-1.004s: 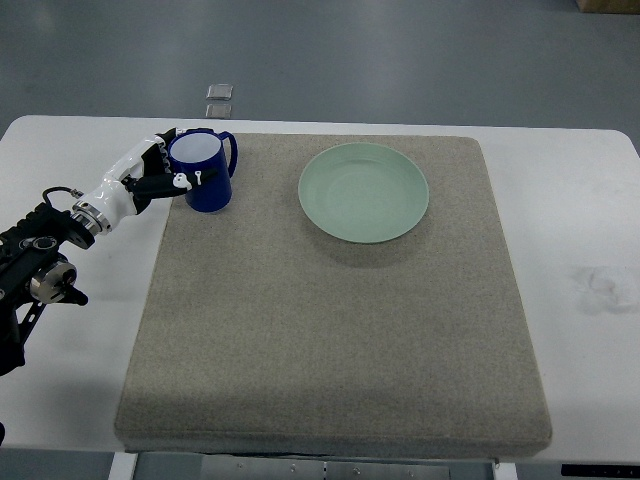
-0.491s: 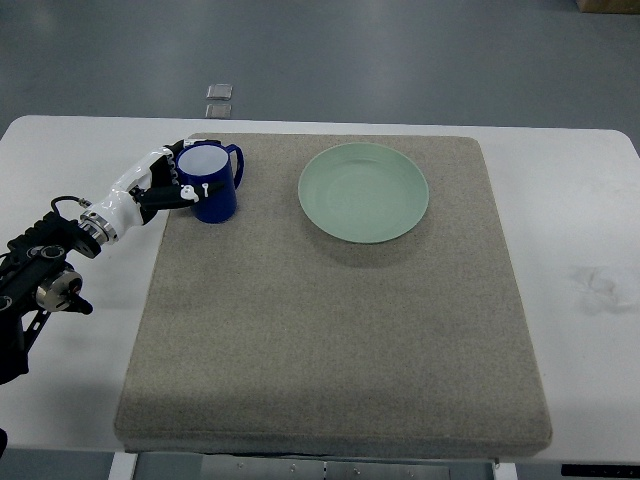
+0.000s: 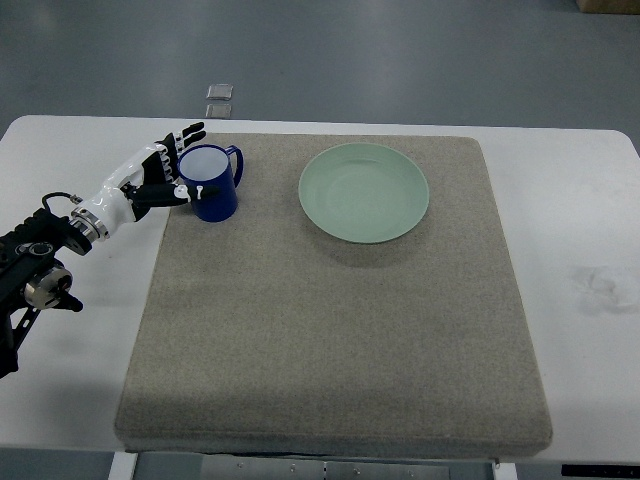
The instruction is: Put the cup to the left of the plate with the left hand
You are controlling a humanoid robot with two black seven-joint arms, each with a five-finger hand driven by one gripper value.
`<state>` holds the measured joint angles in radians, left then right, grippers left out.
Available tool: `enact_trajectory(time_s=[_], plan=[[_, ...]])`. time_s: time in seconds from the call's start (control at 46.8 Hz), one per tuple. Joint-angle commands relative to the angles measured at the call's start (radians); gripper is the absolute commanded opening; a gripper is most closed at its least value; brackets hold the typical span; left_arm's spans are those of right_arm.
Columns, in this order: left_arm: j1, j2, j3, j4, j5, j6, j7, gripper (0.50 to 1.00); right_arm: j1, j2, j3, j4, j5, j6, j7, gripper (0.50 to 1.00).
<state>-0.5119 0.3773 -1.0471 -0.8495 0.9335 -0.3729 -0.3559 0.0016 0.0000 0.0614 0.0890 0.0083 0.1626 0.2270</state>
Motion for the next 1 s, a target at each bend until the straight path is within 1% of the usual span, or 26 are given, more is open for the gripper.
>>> enact_trajectory(time_s=[0.0, 0.235, 0.299, 0.449, 0.641, 0.726, 0.897, 0.983], plan=[[0.0, 0.023, -0.008, -0.003, -0.025, -0.027, 0.0, 0.996, 0.0, 0.0, 0.0, 0.0, 0.001, 0.0, 0.0, 0.932], [-0.002, 0.075, -0.005, -0.013, -0.22, -0.037, 0.0, 0.996, 0.0, 0.0, 0.0, 0.0, -0.001, 0.0, 0.0, 0.932], [-0.003, 0.088, -0.005, -0.013, -0.242, -0.044, 0.002, 0.996, 0.0, 0.0, 0.0, 0.0, -0.001, 0.0, 0.0, 0.932], [-0.022, 0.114, -0.007, -0.01, -0.257, -0.09, 0.005, 0.996, 0.0, 0.0, 0.0, 0.0, 0.001, 0.0, 0.0, 0.932], [-0.083, 0.147, -0.001, 0.004, -0.341, -0.1, 0.026, 0.999, 0.0, 0.0, 0.0, 0.0, -0.001, 0.0, 0.0, 0.932], [-0.105, 0.15, -0.001, 0.007, -0.372, -0.104, 0.063, 0.999, 0.0, 0.0, 0.0, 0.0, -0.001, 0.0, 0.0, 0.932], [-0.132, 0.155, -0.007, 0.013, -0.469, -0.109, 0.221, 0.999, 0.0, 0.0, 0.0, 0.0, -0.001, 0.0, 0.0, 0.932], [-0.145, 0.155, -0.005, 0.035, -0.539, -0.113, 0.279, 0.999, 0.0, 0.0, 0.0, 0.0, -0.001, 0.0, 0.0, 0.932]])
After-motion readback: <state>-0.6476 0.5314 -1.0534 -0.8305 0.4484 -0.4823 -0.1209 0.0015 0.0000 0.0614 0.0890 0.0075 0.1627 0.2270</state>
